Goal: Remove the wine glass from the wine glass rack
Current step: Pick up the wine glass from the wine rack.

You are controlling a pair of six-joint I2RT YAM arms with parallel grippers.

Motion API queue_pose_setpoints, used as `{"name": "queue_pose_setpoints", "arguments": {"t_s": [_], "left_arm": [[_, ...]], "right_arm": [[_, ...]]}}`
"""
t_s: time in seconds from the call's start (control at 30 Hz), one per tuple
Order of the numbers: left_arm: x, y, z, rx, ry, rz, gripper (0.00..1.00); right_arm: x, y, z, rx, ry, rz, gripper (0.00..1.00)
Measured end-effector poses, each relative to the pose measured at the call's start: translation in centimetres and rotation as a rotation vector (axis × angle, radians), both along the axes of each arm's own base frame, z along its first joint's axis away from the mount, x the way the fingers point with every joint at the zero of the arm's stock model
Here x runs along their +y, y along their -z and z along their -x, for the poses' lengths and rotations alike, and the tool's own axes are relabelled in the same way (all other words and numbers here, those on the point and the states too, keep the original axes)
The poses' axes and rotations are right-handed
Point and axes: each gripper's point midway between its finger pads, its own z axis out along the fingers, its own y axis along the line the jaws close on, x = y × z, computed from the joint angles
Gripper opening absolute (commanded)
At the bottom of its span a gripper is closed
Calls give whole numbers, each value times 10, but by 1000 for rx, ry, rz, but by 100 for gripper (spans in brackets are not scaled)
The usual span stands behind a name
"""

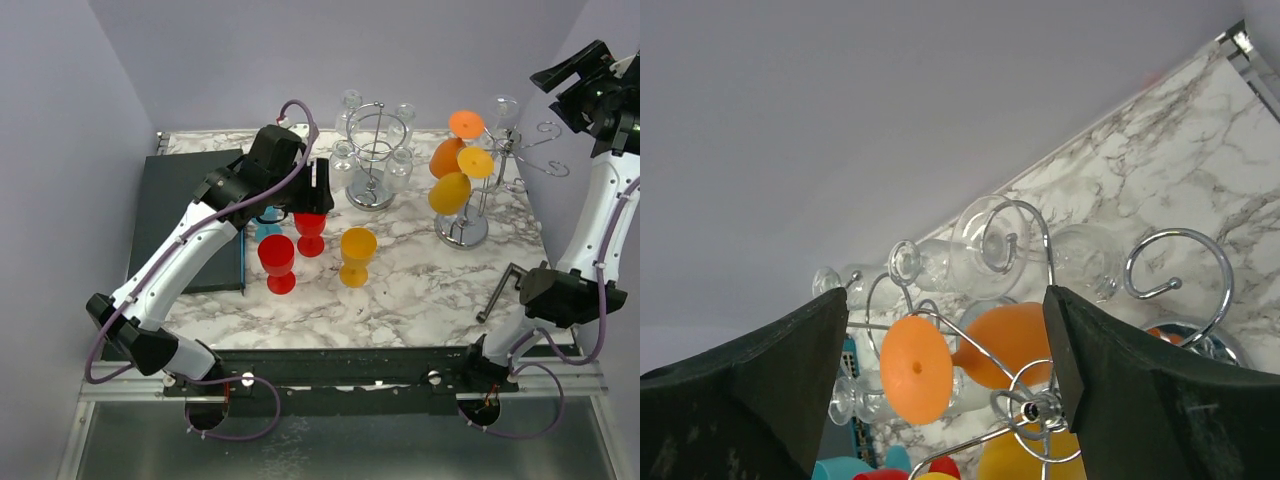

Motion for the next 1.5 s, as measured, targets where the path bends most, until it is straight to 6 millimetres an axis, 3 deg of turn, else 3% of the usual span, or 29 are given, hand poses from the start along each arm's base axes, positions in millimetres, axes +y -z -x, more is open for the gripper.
{"name": "queue_pose_setpoints", "arguments": {"t_s": [0.2, 0.57, 0.9, 1.5], "left_arm": [[-3, 17, 9, 7, 24, 40, 70], [-1, 4, 15, -65, 35, 104, 71], [-4, -2, 12, -95, 42, 121, 71], [-5, 3, 10, -96, 45, 119, 71]], "right_arm": [[-17, 34, -15, 50, -35, -101, 77], [-3, 69, -36, 96, -150, -234, 66], [1, 79, -41, 105, -167, -291, 59], [3, 83, -47, 95, -175, -334, 57]]}}
